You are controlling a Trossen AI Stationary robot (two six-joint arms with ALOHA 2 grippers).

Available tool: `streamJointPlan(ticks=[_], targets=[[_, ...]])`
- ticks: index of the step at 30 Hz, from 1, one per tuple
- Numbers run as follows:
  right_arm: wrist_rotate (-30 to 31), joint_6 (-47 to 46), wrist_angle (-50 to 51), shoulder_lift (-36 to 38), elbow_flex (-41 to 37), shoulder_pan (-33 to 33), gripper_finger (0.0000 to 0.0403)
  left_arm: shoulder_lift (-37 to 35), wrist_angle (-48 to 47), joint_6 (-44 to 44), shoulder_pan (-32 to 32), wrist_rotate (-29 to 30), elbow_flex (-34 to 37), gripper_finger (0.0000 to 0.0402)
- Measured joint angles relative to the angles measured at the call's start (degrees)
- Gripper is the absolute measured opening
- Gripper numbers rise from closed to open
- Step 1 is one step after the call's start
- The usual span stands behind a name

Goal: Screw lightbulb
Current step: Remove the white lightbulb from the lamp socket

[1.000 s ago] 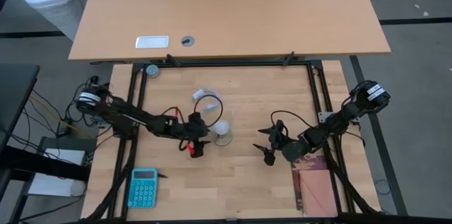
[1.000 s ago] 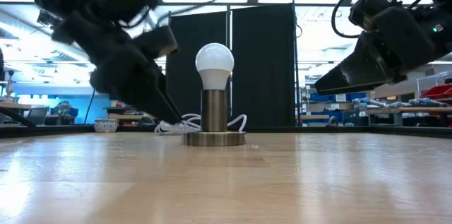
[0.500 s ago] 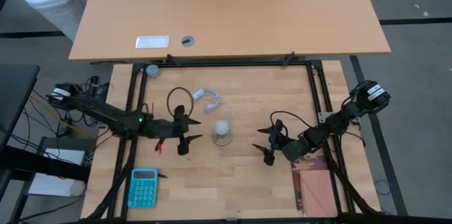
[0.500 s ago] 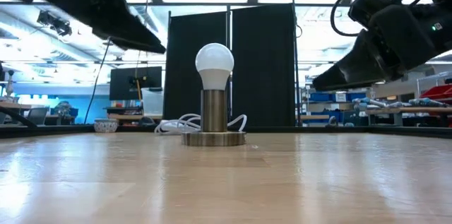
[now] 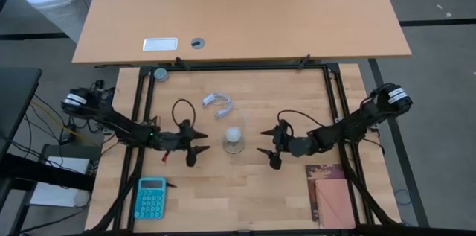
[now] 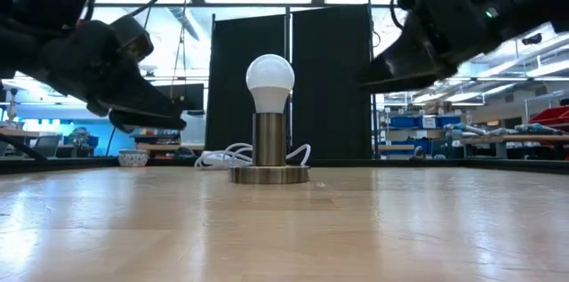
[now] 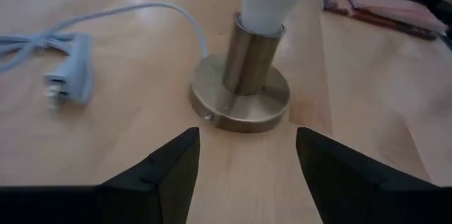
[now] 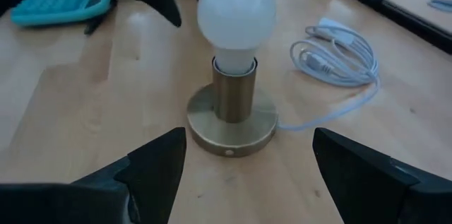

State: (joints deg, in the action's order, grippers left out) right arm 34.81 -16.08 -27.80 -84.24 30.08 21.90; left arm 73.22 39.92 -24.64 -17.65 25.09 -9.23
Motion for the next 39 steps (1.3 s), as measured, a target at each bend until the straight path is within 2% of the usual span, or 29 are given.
streamJointPlan(ticks=[5, 13, 19, 23, 31, 35, 39], targets=[[-1.8, -0.7, 13.2, 3.6, 5.1, -1.4, 0.0309, 5.7, 0.7, 1.9, 0.0, -0.6, -3.0, 0.0241], [-1.5, -1.0, 14.2, 6.9, 3.2, -1.1, 0.0309, 17.1, 2.7, 5.2, 0.0, 0.7, -9.1, 0.0241], [-1.5, -4.3, 3.7, 4.1, -2.8, -1.1, 0.0309, 27.7, 10.8, 8.3, 0.6, 0.3, -12.5, 0.0241], [-1.5, -3.7, -3.9, 1.3, -4.0, -1.7, 0.0309, 32.3, 13.6, 9.7, 2.2, 0.4, -15.1, 0.0241], [-5.1, -2.0, -7.1, -2.7, -4.0, -2.7, 0.0309, 32.7, 15.1, 11.1, 3.6, -0.9, -16.3, 0.0241], [-7.0, 1.6, -10.3, -3.9, -4.0, -3.3, 0.0309, 32.7, 15.0, 12.8, 5.1, -0.9, -17.5, 0.0241], [-11.3, 7.4, -13.5, -3.9, -4.0, -4.9, 0.0309, 32.7, 15.0, 15.4, 6.2, -4.1, -19.0, 0.0241]])
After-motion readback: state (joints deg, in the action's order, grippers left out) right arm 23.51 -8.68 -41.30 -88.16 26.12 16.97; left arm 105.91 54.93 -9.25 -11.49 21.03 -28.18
